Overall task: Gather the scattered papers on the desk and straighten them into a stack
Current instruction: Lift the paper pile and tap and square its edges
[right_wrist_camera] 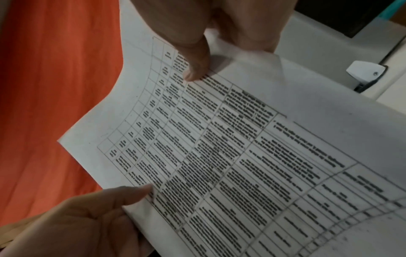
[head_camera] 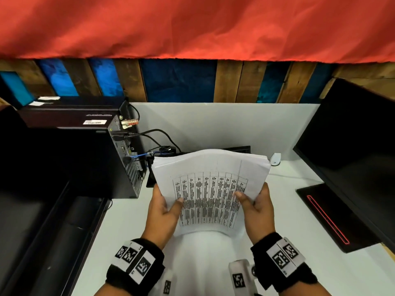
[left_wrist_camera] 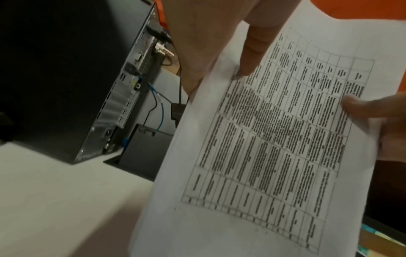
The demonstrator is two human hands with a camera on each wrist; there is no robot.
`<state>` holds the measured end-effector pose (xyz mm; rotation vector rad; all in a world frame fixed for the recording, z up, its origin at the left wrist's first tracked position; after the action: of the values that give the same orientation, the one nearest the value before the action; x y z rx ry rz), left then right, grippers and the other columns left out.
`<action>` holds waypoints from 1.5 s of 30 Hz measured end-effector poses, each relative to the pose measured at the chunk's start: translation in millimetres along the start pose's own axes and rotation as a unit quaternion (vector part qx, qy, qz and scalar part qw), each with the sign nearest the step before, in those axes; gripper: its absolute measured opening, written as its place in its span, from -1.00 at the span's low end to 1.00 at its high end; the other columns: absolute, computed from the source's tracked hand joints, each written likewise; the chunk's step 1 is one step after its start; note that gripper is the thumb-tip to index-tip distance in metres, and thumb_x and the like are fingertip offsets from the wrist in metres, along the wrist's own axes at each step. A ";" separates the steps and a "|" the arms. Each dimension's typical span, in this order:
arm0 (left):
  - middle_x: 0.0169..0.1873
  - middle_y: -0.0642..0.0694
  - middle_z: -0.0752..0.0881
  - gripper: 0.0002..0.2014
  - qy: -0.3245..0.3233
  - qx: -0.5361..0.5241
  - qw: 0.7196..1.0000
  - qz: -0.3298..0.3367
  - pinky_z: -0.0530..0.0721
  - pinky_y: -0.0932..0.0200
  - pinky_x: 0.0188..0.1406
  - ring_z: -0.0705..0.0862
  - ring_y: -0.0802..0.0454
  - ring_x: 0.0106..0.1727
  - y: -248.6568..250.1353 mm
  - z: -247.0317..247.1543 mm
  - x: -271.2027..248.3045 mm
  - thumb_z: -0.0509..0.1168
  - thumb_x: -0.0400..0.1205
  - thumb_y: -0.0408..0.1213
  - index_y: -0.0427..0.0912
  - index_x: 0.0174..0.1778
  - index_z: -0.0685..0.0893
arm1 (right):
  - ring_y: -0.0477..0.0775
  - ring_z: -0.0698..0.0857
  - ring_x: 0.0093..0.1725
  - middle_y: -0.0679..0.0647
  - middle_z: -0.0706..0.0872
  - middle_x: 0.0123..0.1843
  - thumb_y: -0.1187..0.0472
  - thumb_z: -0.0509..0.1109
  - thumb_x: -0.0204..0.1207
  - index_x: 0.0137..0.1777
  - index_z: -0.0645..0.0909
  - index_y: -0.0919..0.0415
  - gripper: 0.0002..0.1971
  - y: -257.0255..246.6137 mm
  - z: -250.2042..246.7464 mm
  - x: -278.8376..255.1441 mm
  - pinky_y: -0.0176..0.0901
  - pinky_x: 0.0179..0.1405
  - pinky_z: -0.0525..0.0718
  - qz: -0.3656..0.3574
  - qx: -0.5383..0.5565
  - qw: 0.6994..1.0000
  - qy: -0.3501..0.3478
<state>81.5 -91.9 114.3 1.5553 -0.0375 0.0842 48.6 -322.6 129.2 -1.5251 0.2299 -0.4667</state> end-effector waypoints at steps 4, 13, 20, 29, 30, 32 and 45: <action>0.29 0.13 0.59 -0.23 0.037 0.017 0.996 0.077 0.63 0.29 0.23 0.62 0.18 0.29 21.4 -0.6 -3.5 0.39 0.49 -0.63 0.23 0.38 0.27 | -0.21 0.57 0.34 0.03 0.53 0.37 0.33 0.51 0.43 0.45 0.19 -0.24 -0.24 -18.2 -3.0 -7.5 -0.04 0.40 0.58 -0.075 -0.037 0.996 0.039; 0.32 -0.07 0.45 -0.18 0.037 0.210 0.946 0.242 0.24 0.69 0.31 0.36 0.41 0.41 69.6 13.1 -15.8 0.37 0.48 -0.61 0.43 0.37 0.35 | -0.37 0.39 0.39 -0.01 0.25 0.42 0.13 0.45 0.50 0.35 0.48 -0.17 -0.56 -52.5 5.4 -17.2 -0.07 0.26 0.66 -0.206 -0.221 0.953 0.036; 0.33 0.30 0.42 -0.17 0.059 0.188 0.956 0.216 0.51 0.10 0.44 0.41 0.29 0.45 65.2 4.6 -16.0 0.38 0.47 -0.60 0.39 0.41 0.32 | -0.41 0.42 0.33 -0.06 0.35 0.38 0.10 0.45 0.49 0.40 0.40 -0.10 -0.50 -56.9 -1.7 -16.6 -0.24 0.27 0.61 -0.192 -0.222 0.954 0.063; 0.40 -0.10 0.39 -0.40 0.052 0.220 0.943 0.244 0.26 0.71 0.29 0.32 0.38 0.47 75.3 11.3 -17.4 0.43 0.51 -0.44 0.24 0.34 0.48 | -0.01 0.33 0.56 -0.03 0.06 0.62 0.06 0.51 0.45 0.36 0.58 -0.09 -0.54 -69.4 9.9 -20.8 -0.06 0.28 0.67 -0.246 -0.295 0.923 0.025; 0.42 -0.10 0.36 -0.38 0.049 0.213 0.944 0.248 0.28 0.73 0.25 0.29 0.46 0.46 76.6 12.7 -19.4 0.44 0.50 -0.48 0.21 0.36 0.49 | 0.01 0.29 0.57 -0.01 0.07 0.62 0.05 0.50 0.45 0.37 0.57 -0.11 -0.54 -71.2 11.7 -21.5 -0.08 0.34 0.61 -0.258 -0.309 0.915 0.020; 0.47 -0.12 0.29 -0.38 0.040 0.206 0.943 0.260 0.32 0.75 0.20 0.25 0.55 0.45 78.1 16.1 -23.2 0.46 0.48 -0.51 0.16 0.36 0.52 | -0.04 0.21 0.55 0.02 0.10 0.62 -0.01 0.47 0.45 0.39 0.55 -0.20 -0.52 -72.9 17.0 -23.2 -0.14 0.37 0.46 -0.273 -0.344 0.898 0.009; 0.49 0.03 0.42 -0.14 0.047 0.084 0.980 0.173 0.47 -0.13 0.51 0.44 0.04 0.53 48.8 2.8 -12.6 0.41 0.47 -0.45 0.14 0.61 0.15 | -0.52 0.30 0.39 0.03 0.24 0.54 0.00 0.54 0.37 0.44 0.39 0.15 -0.33 -64.4 2.9 -13.4 -0.70 0.27 0.35 -0.208 -0.274 0.937 0.065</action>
<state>65.3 -94.5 162.0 1.6979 -0.2326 0.4448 28.3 -313.0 191.0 -2.1070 0.1424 -0.8953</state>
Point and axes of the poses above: each hand's wrist, its own x-axis towards the middle knuckle, its own z-axis out of the palm, y = z × x, the point moved 6 cm from there along x, towards the middle knuckle
